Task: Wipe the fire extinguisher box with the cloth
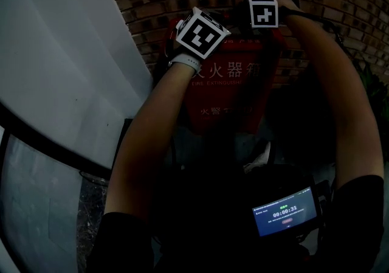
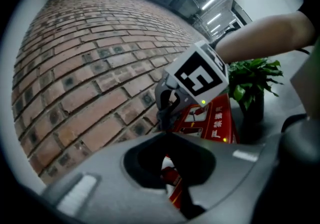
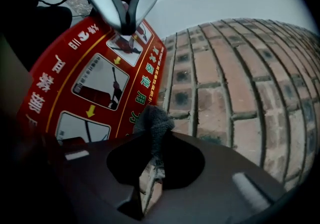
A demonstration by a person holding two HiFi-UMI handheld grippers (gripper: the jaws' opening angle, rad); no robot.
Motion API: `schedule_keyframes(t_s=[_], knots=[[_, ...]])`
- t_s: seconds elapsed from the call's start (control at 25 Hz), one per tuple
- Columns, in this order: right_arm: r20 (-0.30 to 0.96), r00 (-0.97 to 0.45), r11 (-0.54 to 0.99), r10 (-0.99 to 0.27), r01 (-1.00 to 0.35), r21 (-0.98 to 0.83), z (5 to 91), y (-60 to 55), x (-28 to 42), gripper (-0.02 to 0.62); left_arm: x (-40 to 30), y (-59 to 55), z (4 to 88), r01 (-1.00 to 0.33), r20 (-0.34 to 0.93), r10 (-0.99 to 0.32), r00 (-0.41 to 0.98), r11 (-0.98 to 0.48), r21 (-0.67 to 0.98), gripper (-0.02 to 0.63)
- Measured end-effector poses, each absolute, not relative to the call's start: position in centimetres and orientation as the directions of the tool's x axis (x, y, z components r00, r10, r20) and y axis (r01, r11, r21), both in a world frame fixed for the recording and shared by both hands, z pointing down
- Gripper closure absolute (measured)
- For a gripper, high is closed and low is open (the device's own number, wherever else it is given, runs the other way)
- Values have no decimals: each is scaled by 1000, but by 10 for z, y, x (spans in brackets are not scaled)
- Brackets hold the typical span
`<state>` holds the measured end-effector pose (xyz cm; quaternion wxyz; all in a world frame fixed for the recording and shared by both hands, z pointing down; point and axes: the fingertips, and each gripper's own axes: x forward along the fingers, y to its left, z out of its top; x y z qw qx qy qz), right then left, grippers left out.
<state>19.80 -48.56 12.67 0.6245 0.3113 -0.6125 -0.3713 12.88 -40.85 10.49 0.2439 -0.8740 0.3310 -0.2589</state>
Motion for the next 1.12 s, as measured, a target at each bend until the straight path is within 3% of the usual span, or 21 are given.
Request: schedule_keyframes(t_s=[0.28, 0.72, 0.88, 1.0, 1.12], knots=[[547, -27, 543, -837, 97, 834, 151, -501, 195, 560, 136, -428, 115, -401, 319, -718, 619, -638, -657, 603], [669, -106, 660, -736, 107, 743, 155, -441, 176, 560, 148, -399, 103, -343, 317, -729, 606, -600, -723, 603], [723, -75, 719, -687, 72, 691, 163, -408, 181, 560, 147, -382, 95, -403, 290, -719, 631, -624, -669, 603], [735, -129, 726, -666, 117, 678, 162, -384, 162, 560, 143, -372, 95, -470, 282, -694, 662, -678, -565, 603], [787, -95, 780, -609, 109, 616, 172, -356, 165, 560, 150, -350, 108, -458, 322, -617, 718, -767, -450, 603]])
